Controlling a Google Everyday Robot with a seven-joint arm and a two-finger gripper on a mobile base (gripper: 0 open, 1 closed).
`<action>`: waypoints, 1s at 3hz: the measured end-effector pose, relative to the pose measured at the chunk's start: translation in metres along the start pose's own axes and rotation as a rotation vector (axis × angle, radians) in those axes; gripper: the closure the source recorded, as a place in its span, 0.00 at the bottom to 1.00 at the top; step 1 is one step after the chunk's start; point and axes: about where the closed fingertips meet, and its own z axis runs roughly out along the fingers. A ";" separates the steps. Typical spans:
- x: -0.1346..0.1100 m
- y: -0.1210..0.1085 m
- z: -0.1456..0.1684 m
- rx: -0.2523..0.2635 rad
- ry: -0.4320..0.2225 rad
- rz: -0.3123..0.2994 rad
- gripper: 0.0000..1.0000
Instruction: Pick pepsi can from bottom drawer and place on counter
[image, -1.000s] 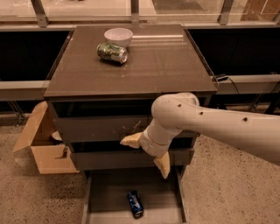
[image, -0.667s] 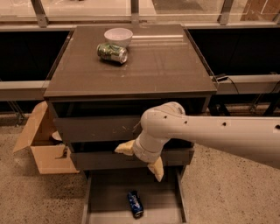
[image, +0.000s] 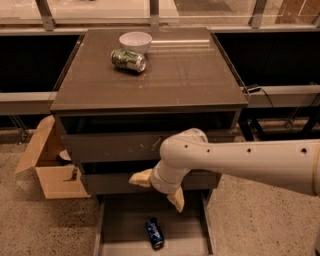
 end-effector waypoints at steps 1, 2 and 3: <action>-0.008 0.010 0.056 0.007 -0.013 -0.124 0.00; -0.009 0.024 0.120 0.057 -0.048 -0.224 0.00; -0.017 0.041 0.183 0.092 -0.136 -0.245 0.00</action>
Offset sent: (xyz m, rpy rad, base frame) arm -0.0247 0.0279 -0.1661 0.1006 -0.0778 0.3140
